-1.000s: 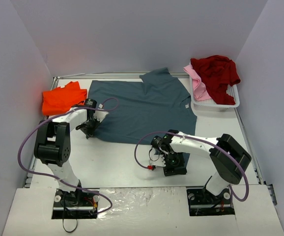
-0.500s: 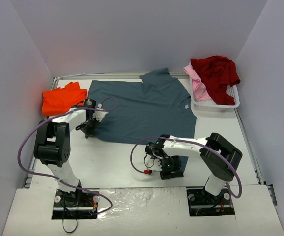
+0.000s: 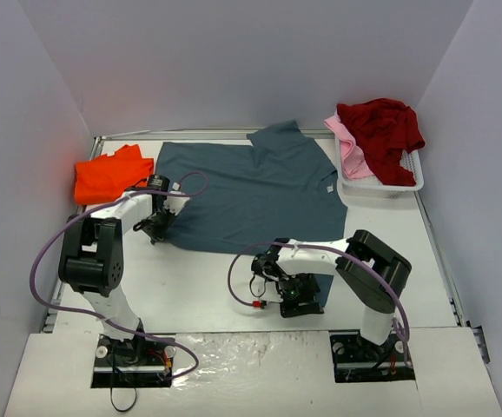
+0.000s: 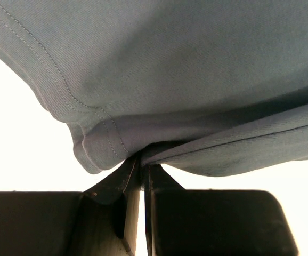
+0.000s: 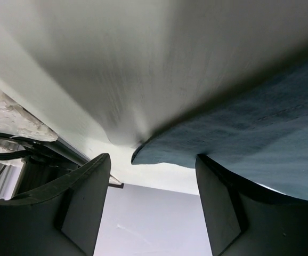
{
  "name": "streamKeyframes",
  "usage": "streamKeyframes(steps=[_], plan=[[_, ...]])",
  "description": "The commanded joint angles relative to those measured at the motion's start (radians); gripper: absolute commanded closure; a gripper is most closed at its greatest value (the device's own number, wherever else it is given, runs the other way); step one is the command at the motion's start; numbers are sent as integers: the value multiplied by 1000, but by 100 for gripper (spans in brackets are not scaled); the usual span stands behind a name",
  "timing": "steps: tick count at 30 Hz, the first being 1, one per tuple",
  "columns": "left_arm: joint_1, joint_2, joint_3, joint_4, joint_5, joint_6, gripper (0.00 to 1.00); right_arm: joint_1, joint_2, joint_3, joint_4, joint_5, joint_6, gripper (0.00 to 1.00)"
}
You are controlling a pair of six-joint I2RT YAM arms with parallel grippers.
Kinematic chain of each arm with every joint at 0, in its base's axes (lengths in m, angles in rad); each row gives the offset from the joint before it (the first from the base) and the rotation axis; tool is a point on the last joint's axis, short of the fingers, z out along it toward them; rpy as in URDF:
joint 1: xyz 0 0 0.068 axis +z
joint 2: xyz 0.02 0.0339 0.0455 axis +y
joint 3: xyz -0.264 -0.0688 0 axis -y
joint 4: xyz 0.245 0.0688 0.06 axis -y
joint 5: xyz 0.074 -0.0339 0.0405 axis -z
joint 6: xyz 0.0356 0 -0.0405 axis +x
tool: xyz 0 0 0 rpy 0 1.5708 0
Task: Fold and stack the t-shirts
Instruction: Grap the side of the flattened tshirt closest away from the robot with both arms
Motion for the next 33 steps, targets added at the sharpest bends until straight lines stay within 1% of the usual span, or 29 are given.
streamKeyframes(steps=[1,10,18,22,26,27,30,31,32,33], plan=[[9,-60,3,-1,-17,-9,98,7,30,25,-56,35,20,39],[9,-85,-20,15,-18,-7,98,7,85,48,-56,52,49,50],[7,-96,-30,20,-18,-7,98,10,96,50,-57,55,66,81],[6,-100,-30,20,-18,-7,98,10,97,53,-54,57,70,86],[1,-105,-31,20,-18,-7,98,10,94,56,-56,63,77,88],[-1,-108,-31,20,-18,-7,98,10,85,59,-56,75,78,91],[-1,-114,-31,22,-17,-10,98,7,68,73,-59,84,84,94],[-2,-115,-31,20,-18,-10,98,7,56,83,-60,81,89,93],[-2,-117,-33,20,-17,-10,98,7,51,88,-62,76,90,87],[-2,-120,-33,20,-18,-10,98,7,45,90,-66,69,92,73]])
